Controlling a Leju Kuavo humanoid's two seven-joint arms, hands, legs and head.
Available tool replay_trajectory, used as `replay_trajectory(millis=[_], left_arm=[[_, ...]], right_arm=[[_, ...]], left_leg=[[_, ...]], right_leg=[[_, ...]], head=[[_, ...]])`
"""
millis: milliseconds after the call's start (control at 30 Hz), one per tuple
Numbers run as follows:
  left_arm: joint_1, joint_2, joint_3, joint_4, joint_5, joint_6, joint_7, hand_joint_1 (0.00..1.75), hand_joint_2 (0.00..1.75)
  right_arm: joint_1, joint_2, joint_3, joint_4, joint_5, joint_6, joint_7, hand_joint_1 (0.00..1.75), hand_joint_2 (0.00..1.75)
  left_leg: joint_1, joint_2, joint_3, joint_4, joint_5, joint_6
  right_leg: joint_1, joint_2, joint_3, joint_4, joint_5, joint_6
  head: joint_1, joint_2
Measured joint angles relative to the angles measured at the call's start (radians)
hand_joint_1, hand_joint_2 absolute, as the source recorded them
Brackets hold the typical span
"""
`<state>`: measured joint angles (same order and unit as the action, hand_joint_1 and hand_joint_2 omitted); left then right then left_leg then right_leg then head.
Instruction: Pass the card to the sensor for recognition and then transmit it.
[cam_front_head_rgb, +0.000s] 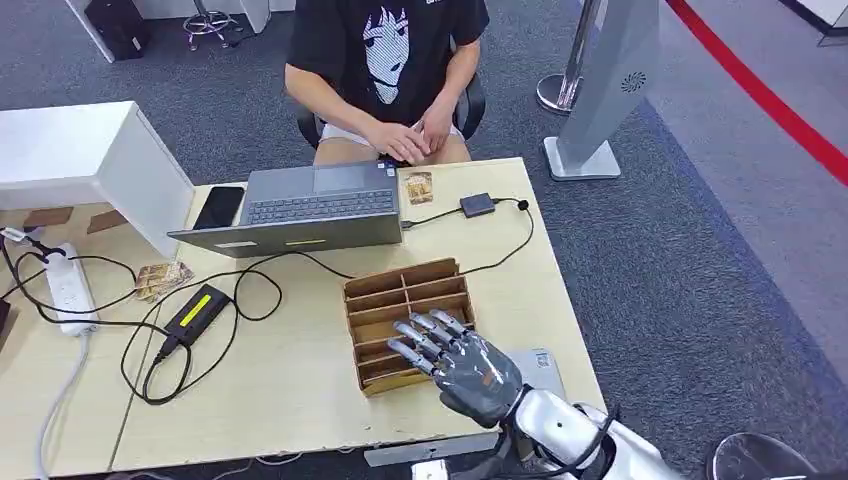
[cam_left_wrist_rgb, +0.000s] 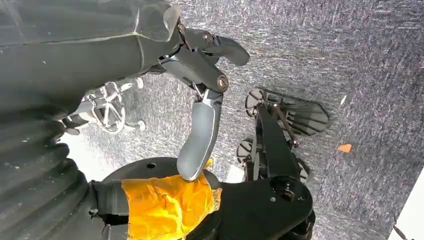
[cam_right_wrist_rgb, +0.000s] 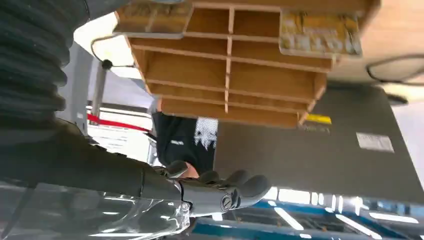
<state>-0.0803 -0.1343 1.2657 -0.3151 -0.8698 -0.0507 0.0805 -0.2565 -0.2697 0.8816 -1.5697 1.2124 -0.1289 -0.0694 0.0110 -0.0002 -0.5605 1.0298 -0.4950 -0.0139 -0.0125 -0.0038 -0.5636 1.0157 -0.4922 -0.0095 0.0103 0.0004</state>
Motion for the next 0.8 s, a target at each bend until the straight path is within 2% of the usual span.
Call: replay_trajectory(millis=[433, 800], left_arm=[[0.0, 0.0, 0.0, 0.0, 0.001, 0.007, 0.0, 0.0, 1.75], [0.0, 0.0, 0.0, 0.0, 0.004, 0.011, 0.002, 0.0, 1.75]], right_arm=[[0.014, 0.005, -0.019, 0.063, 0.087, -0.003, 0.076, 0.0, 1.75], [0.025, 0.007, -0.07, 0.05, 0.093, 0.001, 0.082, 0.0, 1.75]], left_leg=[[0.0, 0.0, 0.0, 0.0, 0.0, 0.0], [0.0, 0.0, 0.0, 0.0, 0.0, 0.0]], right_leg=[[0.0, 0.0, 0.0, 0.0, 0.0, 0.0], [0.0, 0.0, 0.0, 0.0, 0.0, 0.0]], head=[[0.0, 0.0], [0.0, 0.0]])
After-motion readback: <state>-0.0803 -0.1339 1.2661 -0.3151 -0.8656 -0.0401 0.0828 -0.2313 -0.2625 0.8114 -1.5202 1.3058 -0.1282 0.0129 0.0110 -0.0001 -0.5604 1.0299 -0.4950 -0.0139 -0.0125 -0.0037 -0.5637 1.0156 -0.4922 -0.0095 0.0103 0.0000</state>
